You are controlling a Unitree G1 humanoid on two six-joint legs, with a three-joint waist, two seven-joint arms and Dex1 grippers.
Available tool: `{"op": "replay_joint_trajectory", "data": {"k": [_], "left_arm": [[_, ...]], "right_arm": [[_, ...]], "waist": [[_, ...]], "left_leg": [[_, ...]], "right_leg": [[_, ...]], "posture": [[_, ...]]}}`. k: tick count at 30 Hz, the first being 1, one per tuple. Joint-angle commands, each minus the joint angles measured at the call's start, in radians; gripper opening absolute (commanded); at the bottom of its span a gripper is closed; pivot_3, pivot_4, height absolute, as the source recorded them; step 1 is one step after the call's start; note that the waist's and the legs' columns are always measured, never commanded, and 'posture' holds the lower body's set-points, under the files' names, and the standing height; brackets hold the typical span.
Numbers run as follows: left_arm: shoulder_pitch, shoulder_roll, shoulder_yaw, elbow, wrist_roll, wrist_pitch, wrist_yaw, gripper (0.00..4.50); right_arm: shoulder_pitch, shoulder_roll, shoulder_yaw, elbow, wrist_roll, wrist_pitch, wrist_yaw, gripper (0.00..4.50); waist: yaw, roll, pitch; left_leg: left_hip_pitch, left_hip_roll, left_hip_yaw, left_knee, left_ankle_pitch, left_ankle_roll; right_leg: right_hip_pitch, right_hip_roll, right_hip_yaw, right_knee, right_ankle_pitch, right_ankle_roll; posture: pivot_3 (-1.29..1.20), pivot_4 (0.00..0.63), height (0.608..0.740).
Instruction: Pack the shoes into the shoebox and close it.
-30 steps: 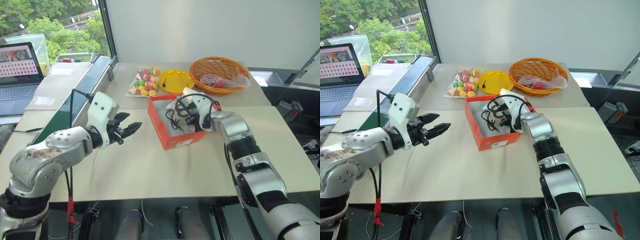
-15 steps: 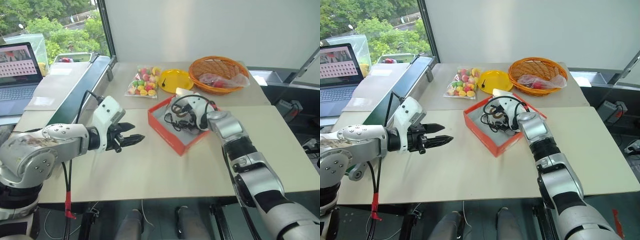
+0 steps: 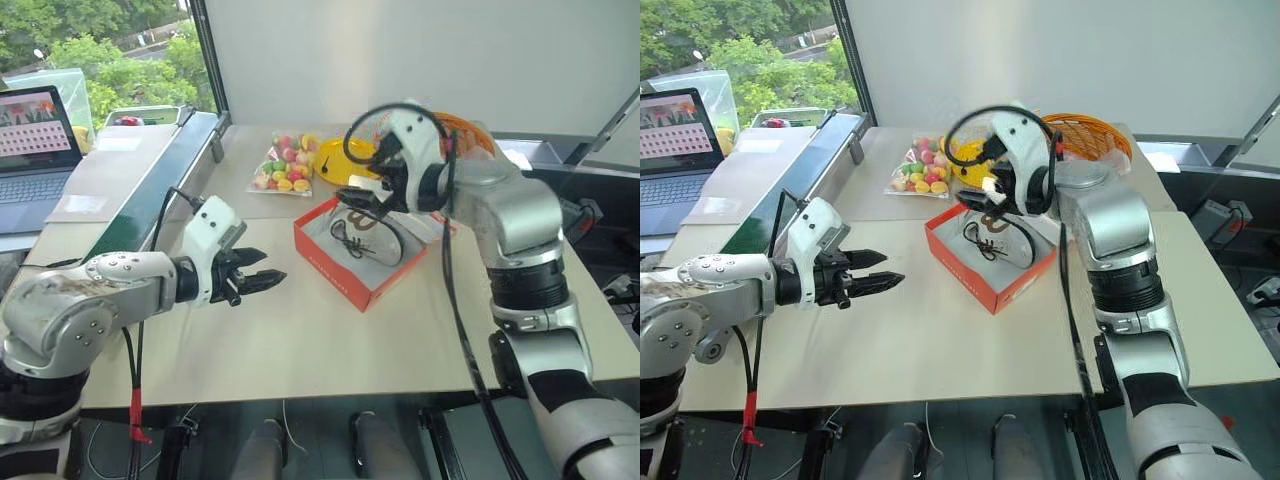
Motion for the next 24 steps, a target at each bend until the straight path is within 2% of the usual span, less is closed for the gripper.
{"op": "replay_joint_trajectory", "data": {"k": [1, 7, 10, 19, 24], "left_arm": [[0.005, -0.042, 0.082, 0.043, 0.095, -0.076, 0.088, 2.78], [0.032, -0.145, 0.192, 0.088, 0.209, -0.150, 0.230, 2.78], [0.049, -0.161, 0.212, 0.088, 0.252, -0.158, 0.258, 2.78], [0.024, -0.176, 0.262, 0.127, 0.330, -0.161, 0.309, 2.78], [0.033, -0.149, 0.287, 0.165, 0.376, -0.195, 0.288, 2.78]], "right_arm": [[0.060, -0.012, -0.034, -0.135, 0.096, -0.107, 0.087, 4.48], [0.157, 0.054, -0.040, -0.180, 0.179, -0.175, 0.084, 4.48], [0.178, 0.071, -0.014, -0.173, 0.188, -0.214, 0.097, 4.48], [0.162, 0.104, 0.081, -0.090, 0.130, -0.316, 0.084, 4.48], [0.162, 0.106, 0.117, -0.034, 0.081, -0.364, 0.064, 4.48]], "waist": [[0.004, 0.000, 0.000], [0.007, -0.001, 0.000], [0.003, -0.001, 0.000], [0.004, -0.001, 0.000], [0.004, -0.001, 0.000]], "left_leg": [[0.000, 0.000, 0.000, 0.000, 0.000, 0.000], [0.000, -0.001, 0.000, 0.001, 0.000, 0.000], [0.000, -0.001, 0.000, 0.001, 0.000, 0.000], [0.001, 0.000, 0.000, 0.001, 0.000, 0.000], [0.001, -0.001, 0.000, 0.001, 0.000, 0.000]], "right_leg": [[0.000, 0.000, 0.000, 0.000, 0.000, 0.000], [0.001, -0.001, 0.000, 0.000, 0.001, 0.000], [0.000, -0.001, 0.000, 0.001, 0.001, 0.000], [0.000, 0.000, 0.000, 0.001, 0.001, -0.001], [0.000, 0.000, 0.000, 0.001, 0.001, -0.001]], "posture": [[0.00, 0.150, 0.740], [0.00, 0.150, 0.740], [0.00, 0.150, 0.740], [0.00, 0.150, 0.740], [0.00, 0.150, 0.740]]}}
